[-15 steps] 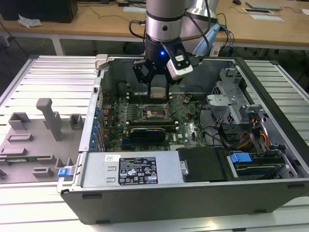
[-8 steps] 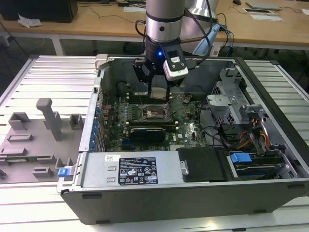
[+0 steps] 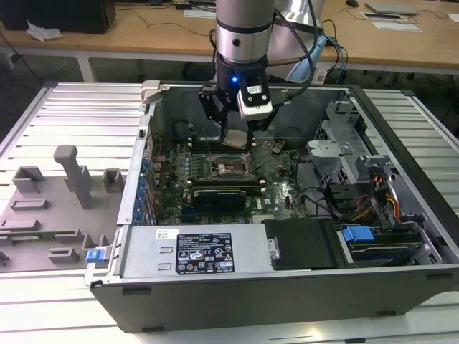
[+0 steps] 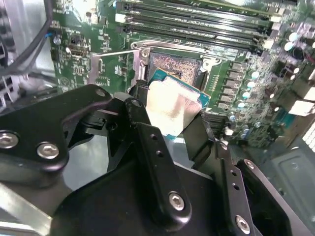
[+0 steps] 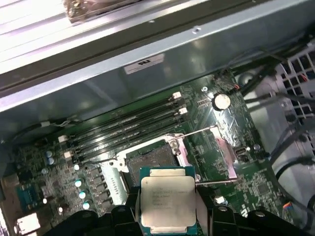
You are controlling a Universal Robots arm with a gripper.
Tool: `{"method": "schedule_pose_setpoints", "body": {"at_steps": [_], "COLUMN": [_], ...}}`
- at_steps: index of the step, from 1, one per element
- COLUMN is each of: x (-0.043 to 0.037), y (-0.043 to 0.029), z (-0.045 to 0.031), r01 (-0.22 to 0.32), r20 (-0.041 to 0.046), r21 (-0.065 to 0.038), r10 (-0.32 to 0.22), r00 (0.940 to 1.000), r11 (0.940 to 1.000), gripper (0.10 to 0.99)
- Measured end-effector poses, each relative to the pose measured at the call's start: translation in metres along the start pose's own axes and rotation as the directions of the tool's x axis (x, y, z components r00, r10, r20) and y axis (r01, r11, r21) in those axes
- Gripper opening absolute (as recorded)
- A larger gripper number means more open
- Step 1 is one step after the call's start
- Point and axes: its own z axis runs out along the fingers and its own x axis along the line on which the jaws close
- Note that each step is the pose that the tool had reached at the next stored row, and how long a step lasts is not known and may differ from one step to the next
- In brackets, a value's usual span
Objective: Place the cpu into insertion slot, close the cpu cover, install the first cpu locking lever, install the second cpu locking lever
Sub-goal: 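Place the cpu into insertion slot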
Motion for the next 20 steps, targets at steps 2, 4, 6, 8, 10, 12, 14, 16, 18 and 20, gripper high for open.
{"method": "schedule_pose_setpoints", "body": {"at_steps": [2,4,6,8,10,12,14,16,18,20], "x": [0.0,0.0,0.0,0.0001,0.0001,0.0001,0.0001,0.0001,0.0001,0.0001], "y": [-0.0001,-0.0001,-0.0002,-0.0003,-0.0003,-0.0004,-0.0004,-0.0004,-0.0005,-0.0006], "z": [0.0006,0.0013,0.0021,0.0028,0.0033,0.0038,0.0043,0.0048,0.0055,0.0061], "r01": [-0.042,-0.082,-0.134,-0.174,-0.208,-0.242,-0.274,-0.307,-0.349,-0.387], "r20": [0.0037,0.0073,0.012,0.0157,0.0189,0.022,0.025,0.0281,0.0322,0.0358], "r21": [0.001,0.001,0.002,0.002,0.002,0.002,0.002,0.001,0.001,0.0], "r10": [0.042,0.082,0.134,0.174,0.208,0.241,0.274,0.306,0.349,0.387], "r00": [0.9991,0.9966,0.991,0.9846,0.9779,0.9702,0.9614,0.9515,0.9366,0.9214], "r11": [0.9991,0.9966,0.991,0.9847,0.9781,0.9704,0.9617,0.9518,0.9371,0.922], "gripper": [0.541,0.541,0.541,0.541,0.541,0.541,0.541,0.541,0.541,0.541]}}
